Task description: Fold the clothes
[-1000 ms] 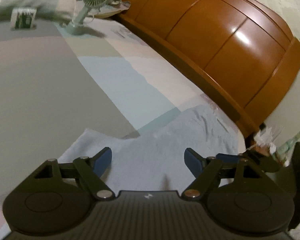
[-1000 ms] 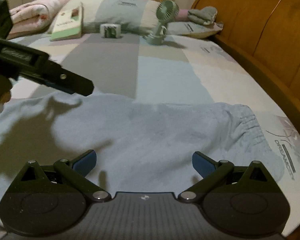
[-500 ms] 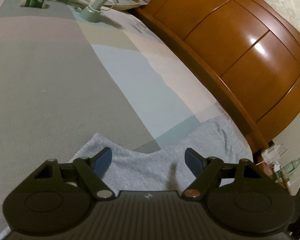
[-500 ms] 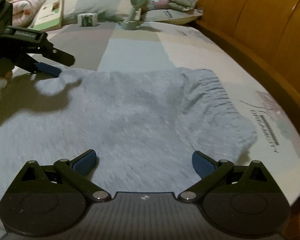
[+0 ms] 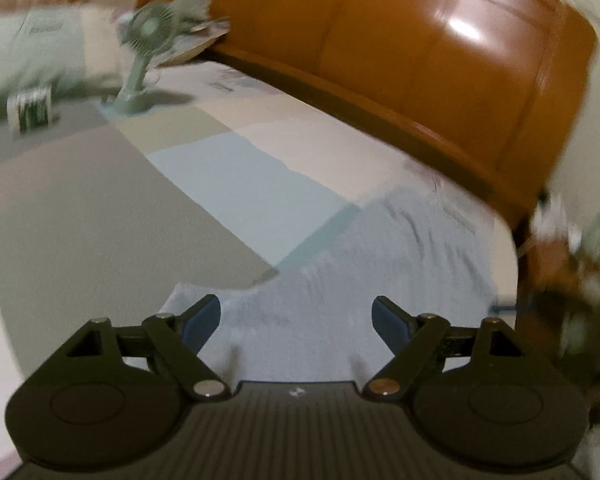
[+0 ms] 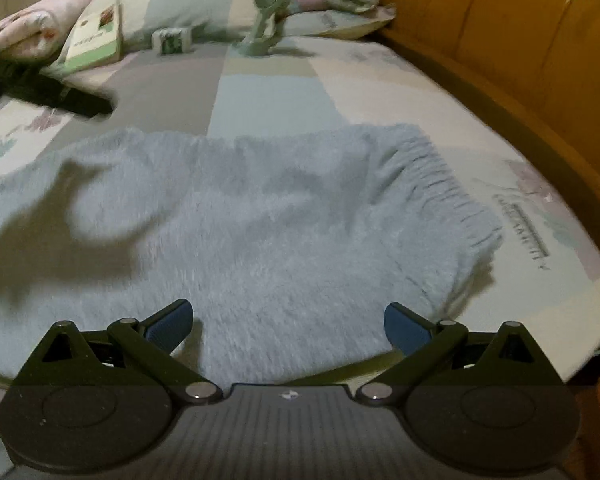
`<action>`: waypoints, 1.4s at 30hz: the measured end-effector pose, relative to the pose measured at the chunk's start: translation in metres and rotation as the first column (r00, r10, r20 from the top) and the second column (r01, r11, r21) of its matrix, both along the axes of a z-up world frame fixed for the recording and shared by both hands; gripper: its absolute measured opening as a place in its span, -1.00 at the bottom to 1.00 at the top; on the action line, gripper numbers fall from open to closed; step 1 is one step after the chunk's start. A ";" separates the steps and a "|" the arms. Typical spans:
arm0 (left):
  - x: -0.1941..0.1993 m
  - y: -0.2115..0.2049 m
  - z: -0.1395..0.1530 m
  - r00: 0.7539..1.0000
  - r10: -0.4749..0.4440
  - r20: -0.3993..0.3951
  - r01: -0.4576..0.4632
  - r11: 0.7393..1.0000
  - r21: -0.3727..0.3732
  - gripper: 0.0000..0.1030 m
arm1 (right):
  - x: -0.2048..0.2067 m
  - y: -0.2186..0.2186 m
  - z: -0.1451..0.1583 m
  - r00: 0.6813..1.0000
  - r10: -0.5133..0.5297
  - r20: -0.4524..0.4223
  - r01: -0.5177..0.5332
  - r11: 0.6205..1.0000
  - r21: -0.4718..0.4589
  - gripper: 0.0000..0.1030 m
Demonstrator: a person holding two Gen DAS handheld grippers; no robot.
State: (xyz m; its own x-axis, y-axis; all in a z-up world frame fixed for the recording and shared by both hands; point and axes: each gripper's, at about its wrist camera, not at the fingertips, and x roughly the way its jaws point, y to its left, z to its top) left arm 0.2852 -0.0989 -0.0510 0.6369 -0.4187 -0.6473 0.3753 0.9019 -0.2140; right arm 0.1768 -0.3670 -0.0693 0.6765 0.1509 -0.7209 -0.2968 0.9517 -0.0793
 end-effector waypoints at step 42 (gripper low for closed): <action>-0.101 0.154 -0.036 0.855 0.480 -0.198 -0.238 0.701 0.672 0.74 | -0.116 0.049 0.048 0.987 -0.155 0.040 0.138 0.952 0.274 1.00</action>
State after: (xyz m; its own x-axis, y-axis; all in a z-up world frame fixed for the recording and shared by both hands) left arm 0.1845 0.0550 -0.0866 0.3455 0.3530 -0.8695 0.0077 0.9254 0.3788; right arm 0.0610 -0.3183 -0.0209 0.7467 0.2301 -0.6241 -0.1554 0.9727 0.1726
